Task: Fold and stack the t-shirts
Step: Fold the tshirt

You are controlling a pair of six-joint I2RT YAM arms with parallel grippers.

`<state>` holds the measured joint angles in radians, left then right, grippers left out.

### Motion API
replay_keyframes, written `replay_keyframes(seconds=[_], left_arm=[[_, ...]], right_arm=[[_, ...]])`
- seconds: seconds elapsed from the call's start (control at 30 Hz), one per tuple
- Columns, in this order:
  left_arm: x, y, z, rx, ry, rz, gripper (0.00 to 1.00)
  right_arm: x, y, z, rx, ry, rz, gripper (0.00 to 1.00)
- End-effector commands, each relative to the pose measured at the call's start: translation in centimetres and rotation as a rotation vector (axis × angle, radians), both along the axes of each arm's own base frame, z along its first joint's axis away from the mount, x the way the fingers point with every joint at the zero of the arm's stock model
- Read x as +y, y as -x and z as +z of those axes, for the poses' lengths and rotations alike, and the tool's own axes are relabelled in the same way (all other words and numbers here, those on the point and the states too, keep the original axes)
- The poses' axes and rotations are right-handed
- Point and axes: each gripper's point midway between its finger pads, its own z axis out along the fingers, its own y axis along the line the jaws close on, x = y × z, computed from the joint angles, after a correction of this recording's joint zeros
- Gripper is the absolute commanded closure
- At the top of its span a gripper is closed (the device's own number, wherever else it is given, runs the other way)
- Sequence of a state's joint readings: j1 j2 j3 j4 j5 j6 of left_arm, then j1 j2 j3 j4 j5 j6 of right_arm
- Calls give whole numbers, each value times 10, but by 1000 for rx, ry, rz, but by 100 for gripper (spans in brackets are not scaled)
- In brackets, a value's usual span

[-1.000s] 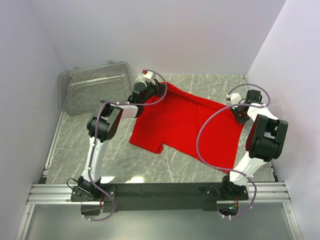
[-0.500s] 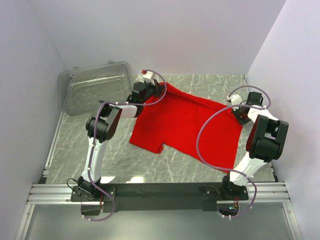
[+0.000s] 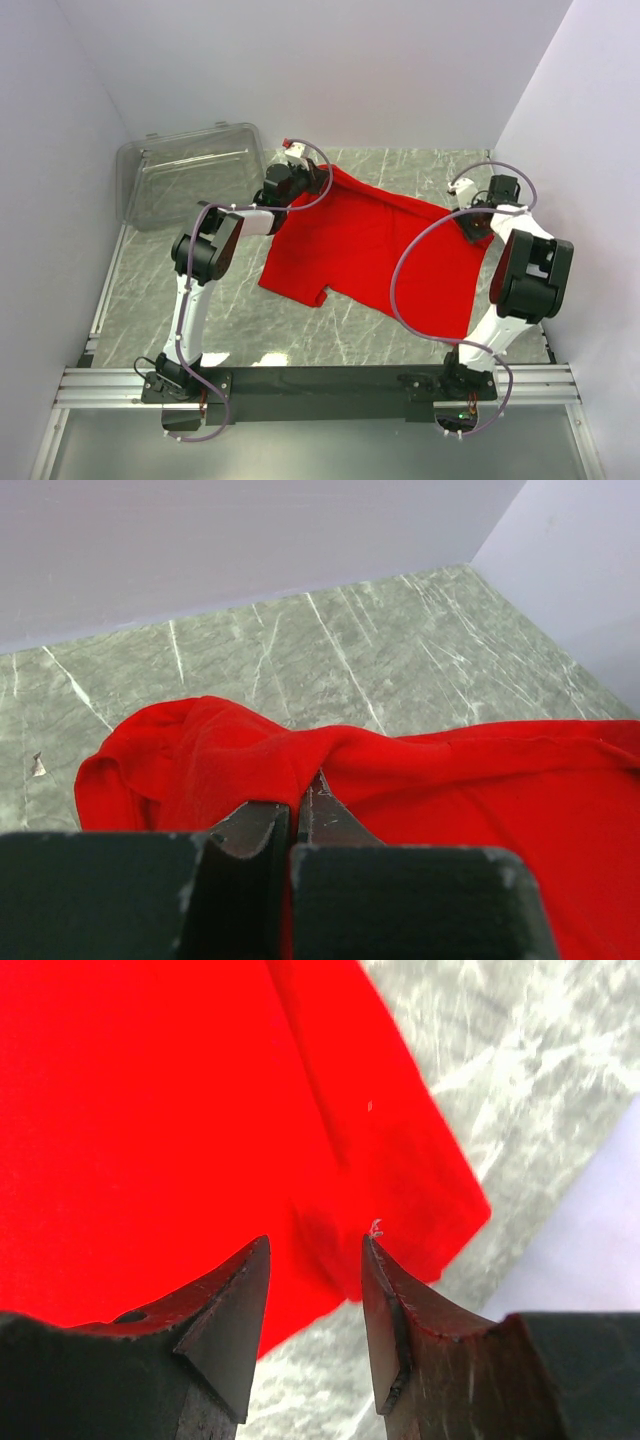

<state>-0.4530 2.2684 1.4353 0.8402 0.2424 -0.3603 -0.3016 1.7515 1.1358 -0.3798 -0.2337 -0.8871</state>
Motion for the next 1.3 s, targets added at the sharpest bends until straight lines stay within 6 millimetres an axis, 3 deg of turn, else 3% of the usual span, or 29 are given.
replay_keyframes(seconds=[0.0,0.3,0.5,0.63,1.0,1.27], left_arm=[[-1,1,38,-73,41,-18,99],[-2,0,36,-66,44,-20,99],[-1,-1,32,-62,41,-15,99],[0,-1,30,-59,32,-9,99],[25,-9,19,-45,-4,76,99],[29,-11,9,-16,-22,96,99]], right_arm=[[3,-20,8,-34,16,-3,51],[-4,-23,-6,7,49,-40,57],[-6,-22,-9,24,60,-35,77],[-7,-20,-4,7,72,-20,96],[-20,1,-1,-19,117,28,100],[-18,6,-8,-14,123,50,100]])
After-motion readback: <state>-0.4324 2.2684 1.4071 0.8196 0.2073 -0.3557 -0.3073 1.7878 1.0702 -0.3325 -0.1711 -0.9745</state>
